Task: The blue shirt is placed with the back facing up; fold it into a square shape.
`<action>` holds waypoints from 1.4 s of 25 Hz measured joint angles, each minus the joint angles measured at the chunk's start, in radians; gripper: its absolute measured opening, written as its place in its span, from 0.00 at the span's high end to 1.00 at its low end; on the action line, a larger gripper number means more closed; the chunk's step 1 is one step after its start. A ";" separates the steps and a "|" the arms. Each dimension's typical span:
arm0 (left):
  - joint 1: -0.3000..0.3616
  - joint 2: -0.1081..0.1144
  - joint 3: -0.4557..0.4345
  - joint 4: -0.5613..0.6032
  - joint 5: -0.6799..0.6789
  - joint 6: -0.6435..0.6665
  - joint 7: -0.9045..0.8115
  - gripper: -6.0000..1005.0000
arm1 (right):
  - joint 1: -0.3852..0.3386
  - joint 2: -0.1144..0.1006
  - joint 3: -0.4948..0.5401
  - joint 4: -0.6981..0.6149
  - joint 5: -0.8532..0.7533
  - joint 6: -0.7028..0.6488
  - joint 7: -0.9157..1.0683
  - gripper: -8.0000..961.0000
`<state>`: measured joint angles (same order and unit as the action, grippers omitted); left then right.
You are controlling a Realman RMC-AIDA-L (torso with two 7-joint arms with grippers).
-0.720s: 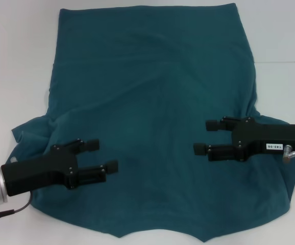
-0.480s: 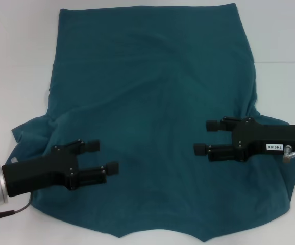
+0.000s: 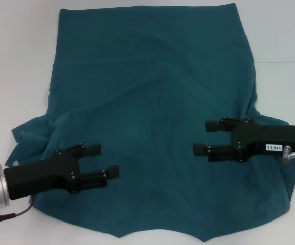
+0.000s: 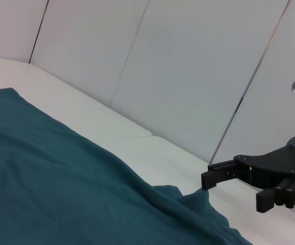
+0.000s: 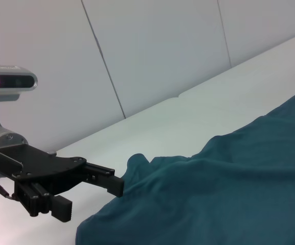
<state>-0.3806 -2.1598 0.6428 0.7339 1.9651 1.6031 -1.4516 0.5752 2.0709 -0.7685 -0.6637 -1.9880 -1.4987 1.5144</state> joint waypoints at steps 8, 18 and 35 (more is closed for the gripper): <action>-0.001 0.000 -0.009 -0.002 -0.007 -0.023 -0.005 0.07 | 0.001 0.000 0.002 -0.001 0.000 0.000 -0.003 0.02; -0.007 0.001 -0.041 0.005 -0.020 -0.204 -0.124 0.07 | 0.006 0.002 0.015 -0.001 0.000 0.001 0.003 0.02; 0.021 0.011 -0.234 0.005 -0.020 -0.373 -0.218 0.07 | 0.023 0.013 0.018 0.003 0.001 0.030 0.006 0.02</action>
<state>-0.3599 -2.1492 0.4091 0.7388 1.9449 1.2300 -1.6693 0.5985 2.0844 -0.7500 -0.6603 -1.9874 -1.4691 1.5201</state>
